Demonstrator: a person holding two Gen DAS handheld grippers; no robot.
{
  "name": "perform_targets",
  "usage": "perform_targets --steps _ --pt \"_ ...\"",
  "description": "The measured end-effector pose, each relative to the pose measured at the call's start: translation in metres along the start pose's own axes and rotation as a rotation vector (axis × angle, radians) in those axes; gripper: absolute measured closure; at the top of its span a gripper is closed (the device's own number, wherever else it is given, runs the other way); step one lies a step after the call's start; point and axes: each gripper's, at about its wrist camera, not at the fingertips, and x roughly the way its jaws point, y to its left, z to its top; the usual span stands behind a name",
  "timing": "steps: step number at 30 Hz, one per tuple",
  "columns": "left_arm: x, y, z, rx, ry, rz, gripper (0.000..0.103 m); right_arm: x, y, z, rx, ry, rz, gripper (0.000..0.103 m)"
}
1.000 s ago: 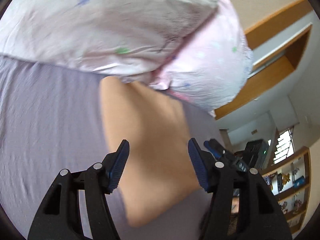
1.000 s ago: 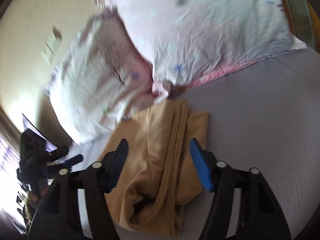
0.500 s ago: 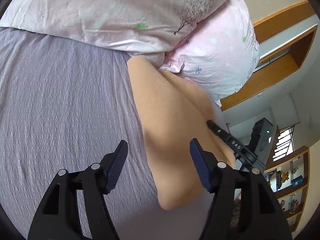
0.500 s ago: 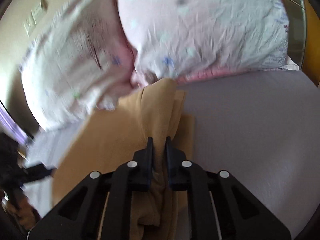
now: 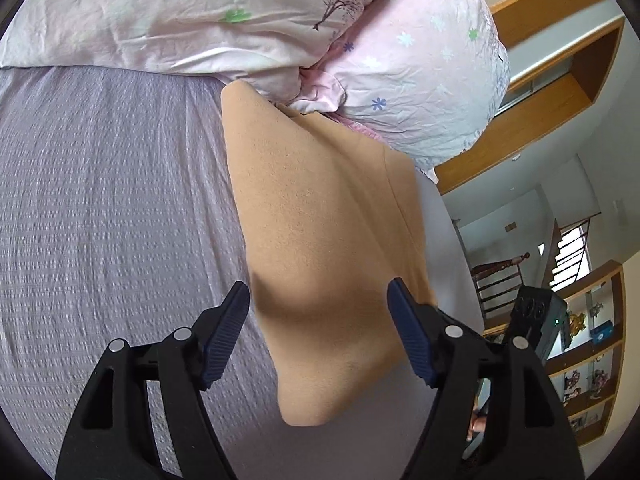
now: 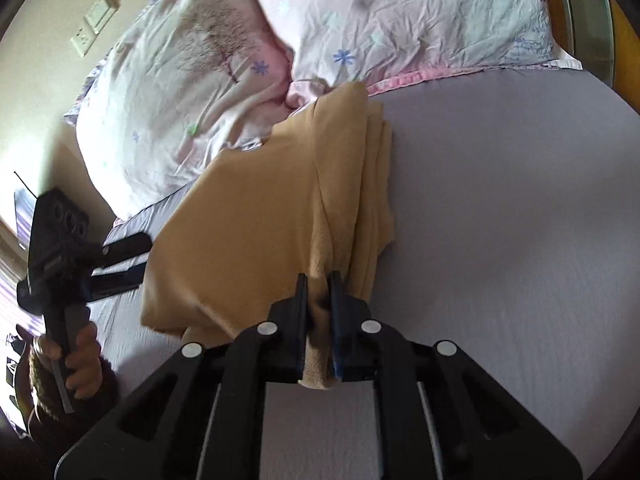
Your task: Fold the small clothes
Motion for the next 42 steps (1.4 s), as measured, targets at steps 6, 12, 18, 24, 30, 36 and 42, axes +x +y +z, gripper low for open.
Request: perform_targets --steps 6,12,18,24,30,36,42 --pt "0.006 0.001 -0.008 0.023 0.052 0.06 0.027 -0.028 -0.016 0.016 0.038 -0.084 0.019 0.063" --pt "0.006 -0.011 -0.031 0.083 0.074 0.115 0.027 -0.013 -0.022 0.059 0.057 -0.051 -0.028 0.056" --pt "0.009 -0.025 -0.055 0.245 0.049 0.236 0.045 0.033 -0.014 0.092 -0.005 0.01 -0.078 0.092" --pt "0.006 -0.022 -0.056 0.284 0.059 0.229 0.059 0.032 -0.029 0.095 0.034 -0.013 -0.085 0.098" --pt "-0.037 -0.024 -0.043 0.211 -0.082 0.084 0.031 -0.03 -0.017 0.071 -0.049 -0.158 0.058 0.069" --pt "-0.009 -0.003 -0.002 0.055 -0.043 0.065 0.023 0.01 -0.014 0.041 -0.1 0.028 -0.056 0.05" --pt "0.028 0.017 0.025 -0.053 0.019 0.043 0.023 0.015 -0.058 0.066 0.121 0.025 0.061 0.035"
